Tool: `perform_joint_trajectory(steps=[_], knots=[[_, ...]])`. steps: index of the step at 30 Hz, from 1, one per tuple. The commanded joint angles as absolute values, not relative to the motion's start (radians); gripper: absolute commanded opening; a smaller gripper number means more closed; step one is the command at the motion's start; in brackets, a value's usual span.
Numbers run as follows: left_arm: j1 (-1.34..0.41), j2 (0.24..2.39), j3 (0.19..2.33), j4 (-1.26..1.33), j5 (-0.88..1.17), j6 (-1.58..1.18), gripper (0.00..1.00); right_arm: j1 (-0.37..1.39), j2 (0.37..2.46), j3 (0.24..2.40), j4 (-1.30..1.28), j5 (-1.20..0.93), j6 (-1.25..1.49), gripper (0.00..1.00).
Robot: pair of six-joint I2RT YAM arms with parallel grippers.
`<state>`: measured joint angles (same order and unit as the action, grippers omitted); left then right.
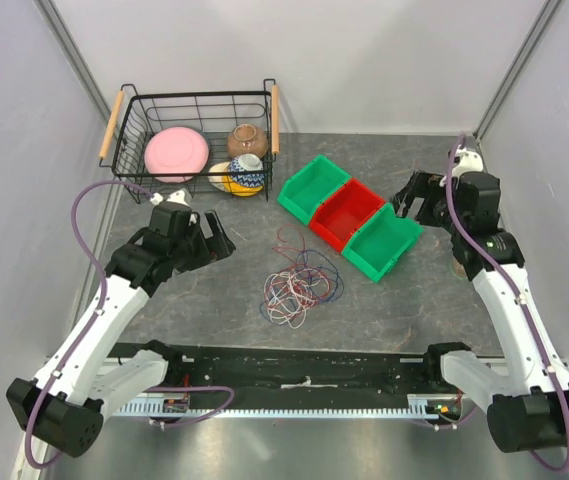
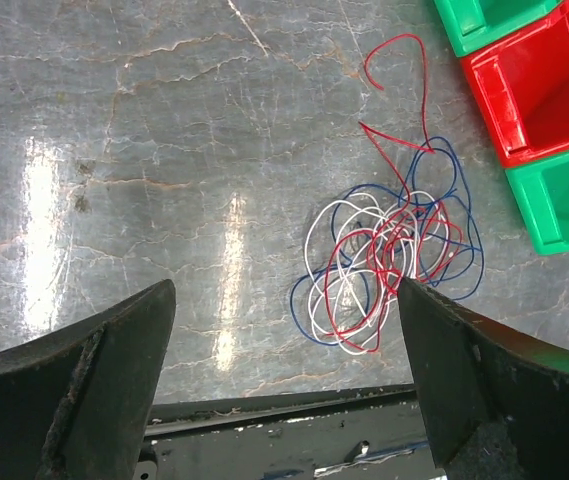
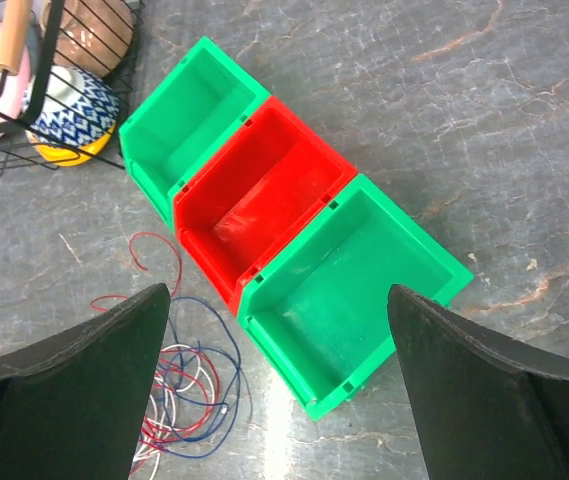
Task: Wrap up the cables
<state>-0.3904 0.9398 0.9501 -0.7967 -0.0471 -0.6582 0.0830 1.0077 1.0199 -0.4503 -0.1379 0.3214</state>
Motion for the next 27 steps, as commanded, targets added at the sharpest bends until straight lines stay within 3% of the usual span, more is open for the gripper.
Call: perform_joint_trajectory(steps=[1, 7, 9, 13, 16, 21, 27], knots=[[-0.400, 0.959, 0.956, -0.738, -0.028, -0.687, 1.00, 0.084, 0.962, 0.976, -0.355, -0.205, 0.409, 0.98], [-0.439, 0.953, 0.891, -0.644, -0.003, -0.704, 1.00, 0.087, 1.017, 0.945, -0.313, -0.551, 0.347, 0.98], [-0.454, 0.968, 0.867, -0.585, 0.018, -0.698, 1.00, 0.144, 1.032, 0.939, -0.311, -0.574, 0.324, 0.98], [-0.498, 1.043, 0.856, -0.497, 0.054, -0.686, 1.00, 0.392, 1.121, 1.005, -0.411, -0.286, 0.189, 0.98], [-0.517, 1.112, 0.859, -0.440, 0.071, -0.690, 1.00, 0.515, 1.214, 1.026, -0.399, -0.276, 0.183, 0.98], [-0.540, 1.213, 0.879, -0.405, 0.080, -0.701, 0.98, 0.731, 1.383, 1.029, -0.336, -0.089, 0.170, 0.98], [-0.546, 1.307, 0.890, -0.319, 0.089, -0.742, 0.95, 0.798, 1.456, 1.031, -0.245, -0.040, 0.153, 0.98]])
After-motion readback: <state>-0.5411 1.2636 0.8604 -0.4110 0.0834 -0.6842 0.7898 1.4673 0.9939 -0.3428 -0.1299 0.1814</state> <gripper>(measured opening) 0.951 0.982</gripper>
